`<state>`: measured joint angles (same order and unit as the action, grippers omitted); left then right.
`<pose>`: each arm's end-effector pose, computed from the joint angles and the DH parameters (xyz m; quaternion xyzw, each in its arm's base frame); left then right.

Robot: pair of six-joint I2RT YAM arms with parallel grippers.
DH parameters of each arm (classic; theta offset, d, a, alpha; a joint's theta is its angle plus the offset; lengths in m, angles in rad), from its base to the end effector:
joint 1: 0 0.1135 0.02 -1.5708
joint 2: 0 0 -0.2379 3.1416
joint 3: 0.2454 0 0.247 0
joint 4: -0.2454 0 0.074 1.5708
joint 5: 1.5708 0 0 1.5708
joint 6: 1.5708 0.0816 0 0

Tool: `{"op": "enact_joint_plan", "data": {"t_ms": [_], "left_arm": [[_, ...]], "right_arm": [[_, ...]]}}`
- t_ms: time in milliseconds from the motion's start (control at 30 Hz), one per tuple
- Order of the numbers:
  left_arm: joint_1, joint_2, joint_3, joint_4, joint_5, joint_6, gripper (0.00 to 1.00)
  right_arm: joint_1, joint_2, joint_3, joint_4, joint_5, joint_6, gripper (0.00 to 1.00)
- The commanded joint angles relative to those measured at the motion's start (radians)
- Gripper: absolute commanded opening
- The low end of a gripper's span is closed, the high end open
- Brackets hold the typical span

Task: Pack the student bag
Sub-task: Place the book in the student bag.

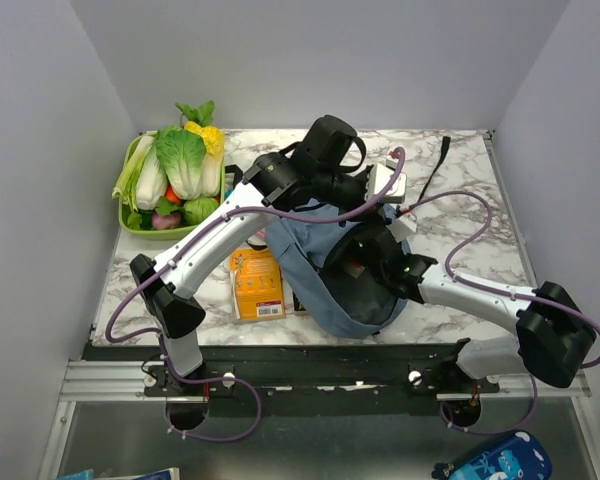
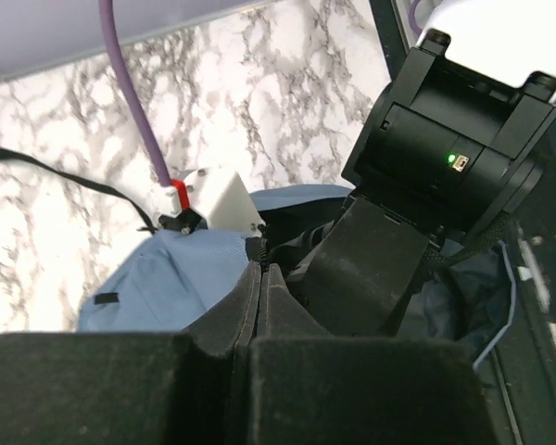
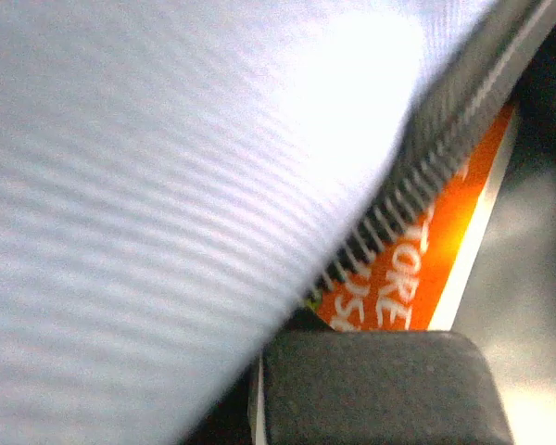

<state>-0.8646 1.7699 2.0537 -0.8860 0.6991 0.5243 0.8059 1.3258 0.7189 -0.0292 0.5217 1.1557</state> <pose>0.2149 -0.3329 0.3941 0.6546 0.5369 -0.3728 0.3798 0.2438 0.1953 0.1710 0.2645 0.8292 0.2336 0.4335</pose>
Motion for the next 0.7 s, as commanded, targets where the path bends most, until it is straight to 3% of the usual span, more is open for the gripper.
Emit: {"op": "enact_joint_plan", "data": {"t_ms": [0,133,367,533,667], "left_arm": [[-0.034,-0.01,0.017,-0.03,0.056,0.127,0.0],[-0.025,-0.02,-0.052,-0.034,0.024,0.229,0.0],[0.042,-0.023,-0.15,0.021,0.0,0.278,0.0],[0.104,0.007,-0.158,0.025,-0.035,0.299,0.0],[0.114,-0.012,-0.234,0.12,-0.093,0.293,0.0]], "right_arm": [[-0.052,-0.007,0.082,0.055,0.366,0.073,0.12],[-0.166,-0.034,0.113,-0.046,0.443,0.179,0.17],[-0.394,-0.138,0.086,-0.061,0.443,0.159,0.18],[-0.461,-0.166,0.067,-0.057,0.42,0.121,0.17],[-0.52,-0.237,0.016,-0.061,0.408,0.115,0.17]]}}
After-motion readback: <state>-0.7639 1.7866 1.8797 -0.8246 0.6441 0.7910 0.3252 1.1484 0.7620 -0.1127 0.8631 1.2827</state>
